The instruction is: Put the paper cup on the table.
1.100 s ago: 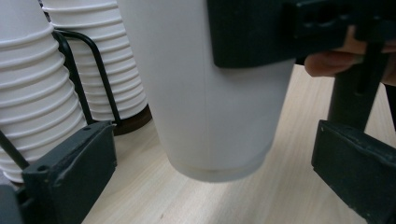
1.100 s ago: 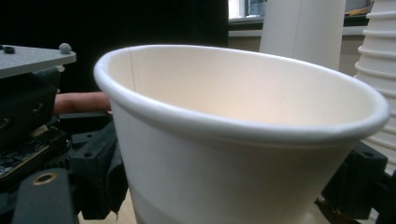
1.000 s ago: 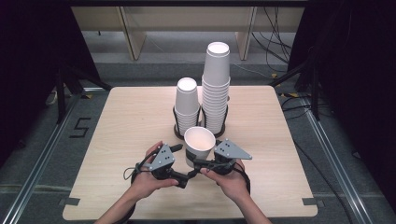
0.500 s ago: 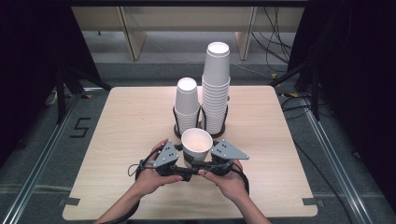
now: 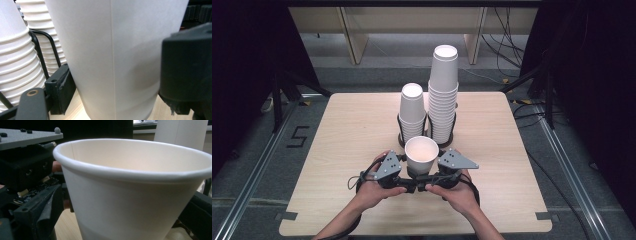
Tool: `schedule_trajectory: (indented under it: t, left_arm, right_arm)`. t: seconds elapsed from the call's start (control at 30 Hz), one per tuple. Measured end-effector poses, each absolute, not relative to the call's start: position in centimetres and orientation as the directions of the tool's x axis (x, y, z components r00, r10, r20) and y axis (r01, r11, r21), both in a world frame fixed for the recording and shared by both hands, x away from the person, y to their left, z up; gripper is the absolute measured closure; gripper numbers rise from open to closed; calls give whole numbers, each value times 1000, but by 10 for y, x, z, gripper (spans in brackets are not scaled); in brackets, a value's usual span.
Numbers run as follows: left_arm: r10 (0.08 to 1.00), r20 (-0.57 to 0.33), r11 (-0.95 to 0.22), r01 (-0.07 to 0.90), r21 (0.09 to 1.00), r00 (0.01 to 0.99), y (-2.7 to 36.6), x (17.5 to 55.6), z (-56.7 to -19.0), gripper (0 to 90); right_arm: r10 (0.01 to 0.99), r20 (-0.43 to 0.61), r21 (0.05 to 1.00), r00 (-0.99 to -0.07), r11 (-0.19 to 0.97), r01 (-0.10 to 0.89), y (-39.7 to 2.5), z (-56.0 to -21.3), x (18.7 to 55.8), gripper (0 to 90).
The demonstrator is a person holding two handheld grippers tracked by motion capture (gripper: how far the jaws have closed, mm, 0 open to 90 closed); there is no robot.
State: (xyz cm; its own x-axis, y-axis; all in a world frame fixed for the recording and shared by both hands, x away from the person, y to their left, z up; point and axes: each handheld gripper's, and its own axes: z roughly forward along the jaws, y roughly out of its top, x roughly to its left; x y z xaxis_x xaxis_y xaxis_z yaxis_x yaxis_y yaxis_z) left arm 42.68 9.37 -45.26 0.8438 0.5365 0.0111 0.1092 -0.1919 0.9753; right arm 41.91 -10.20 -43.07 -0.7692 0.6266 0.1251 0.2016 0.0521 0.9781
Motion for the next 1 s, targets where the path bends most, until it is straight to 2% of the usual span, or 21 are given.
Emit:
schedule_trajectory:
  t: [0.1, 0.63, 1.0]
  left_arm:
    - [548, 22, -208, 112, 972, 836, 96, 425, -452, 212]
    - [591, 31, -201, 110, 973, 806, 112, 425, -451, 212]
    - [658, 46, -203, 119, 972, 751, 147, 418, -452, 211]
  right_arm:
    - [627, 155, 975, -763, 28, 221, -102, -429, 418, 5]
    - [627, 130, 977, -768, 51, 207, -107, -423, 410, 4]
    - [644, 125, 979, -755, 42, 198, -125, -421, 401, 4]
